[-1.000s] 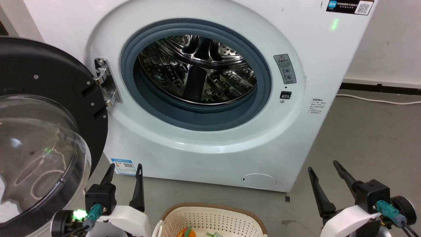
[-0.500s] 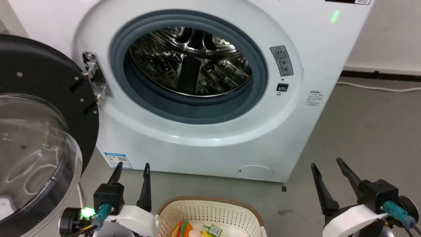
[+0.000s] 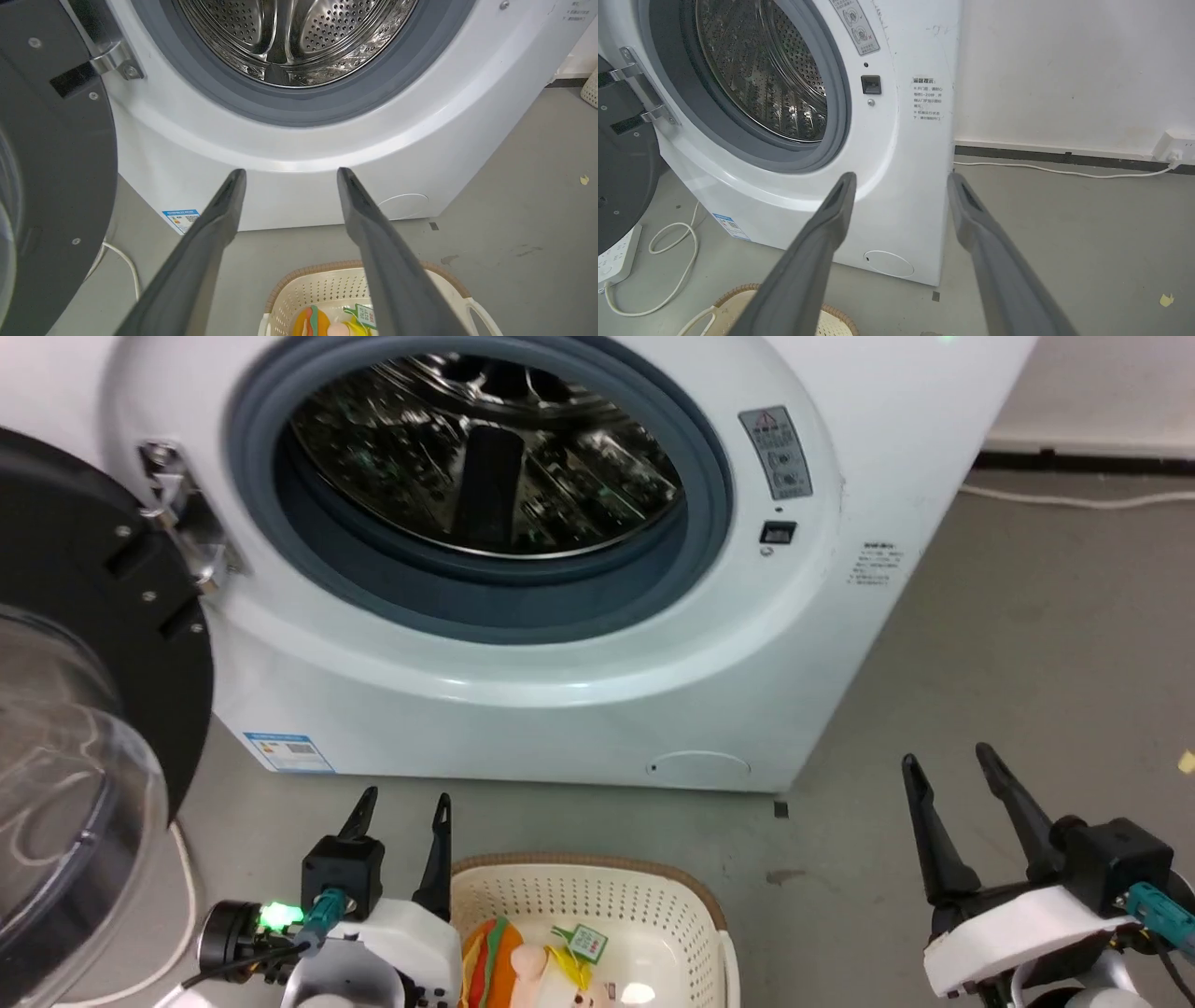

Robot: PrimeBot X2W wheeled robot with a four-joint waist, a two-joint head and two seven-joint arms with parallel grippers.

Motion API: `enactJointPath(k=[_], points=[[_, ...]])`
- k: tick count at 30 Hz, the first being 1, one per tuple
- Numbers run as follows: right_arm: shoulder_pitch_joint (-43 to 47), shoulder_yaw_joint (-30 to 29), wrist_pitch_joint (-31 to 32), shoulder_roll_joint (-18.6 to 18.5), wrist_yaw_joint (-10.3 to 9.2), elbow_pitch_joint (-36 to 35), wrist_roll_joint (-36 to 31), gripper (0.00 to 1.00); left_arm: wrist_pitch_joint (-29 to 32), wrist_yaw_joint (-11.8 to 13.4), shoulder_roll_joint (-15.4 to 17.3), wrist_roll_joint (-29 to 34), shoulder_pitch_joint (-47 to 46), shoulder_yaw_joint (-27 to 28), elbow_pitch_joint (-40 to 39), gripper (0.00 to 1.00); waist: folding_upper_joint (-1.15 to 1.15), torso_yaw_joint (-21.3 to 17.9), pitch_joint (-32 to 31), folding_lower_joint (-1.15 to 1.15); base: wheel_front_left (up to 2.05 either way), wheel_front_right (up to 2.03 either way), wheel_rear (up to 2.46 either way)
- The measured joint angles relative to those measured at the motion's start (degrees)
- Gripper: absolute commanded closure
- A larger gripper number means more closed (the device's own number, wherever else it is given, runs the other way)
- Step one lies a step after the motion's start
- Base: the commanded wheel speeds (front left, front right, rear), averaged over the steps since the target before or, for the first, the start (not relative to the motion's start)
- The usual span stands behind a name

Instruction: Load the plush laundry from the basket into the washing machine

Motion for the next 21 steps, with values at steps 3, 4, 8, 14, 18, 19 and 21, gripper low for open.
enactJointPath(k=[3, 4, 8, 14, 18, 19, 21], points=[[-0.43, 0.01, -0.45, 0.00, 0.00, -0.21, 0.60, 0.00, -0.15, -0.30, 0.55, -0.01, -1.36, -0.29, 2.35, 0.00, 0.00, -0.69, 1.35, 0.00, 0.00, 0.00, 0.00], [-0.67, 0.00, -0.54, 0.00, 0.00, -0.25, 0.86, 0.00, -0.14, -0.45, 0.73, -0.02, -1.83, -0.36, 3.19, 0.00, 0.00, -0.92, 1.79, 0.00, 0.00, 0.00, 0.00], [-1.35, 0.26, -0.92, 0.00, 0.00, -0.32, 1.01, 0.00, -0.05, -1.00, 0.89, -0.56, -3.55, -0.73, 6.70, 0.00, 0.00, -1.89, 3.53, 0.00, 0.00, 0.00, 0.00], [-2.26, 0.73, -1.76, 0.00, 0.00, -0.73, 2.37, 0.00, 1.11, -1.57, 1.33, -1.03, -6.05, -1.82, 12.22, 0.00, 0.00, -3.38, 6.16, 0.00, 0.00, 0.00, 0.00], [-2.74, 1.34, -2.23, 0.00, 0.00, -0.64, 3.78, 0.00, 1.91, -2.02, 1.63, -1.21, -7.78, -2.50, 15.70, 0.00, 0.00, -4.31, 8.06, 0.00, 0.00, 0.00, 0.00], [-3.00, 1.41, -2.31, 0.00, 0.00, -0.65, 3.91, 0.00, 1.96, -2.07, 1.77, -1.21, -8.23, -2.72, 16.48, 0.00, 0.00, -4.55, 8.58, -0.01, 0.00, 0.00, 0.00], [-3.56, 1.44, -2.48, 0.00, 0.00, -0.67, 4.41, 0.00, 2.34, -2.10, 2.19, -1.20, -9.20, -3.38, 18.04, 0.00, 0.00, -5.04, 9.62, 0.00, 0.00, 0.00, 0.00]])
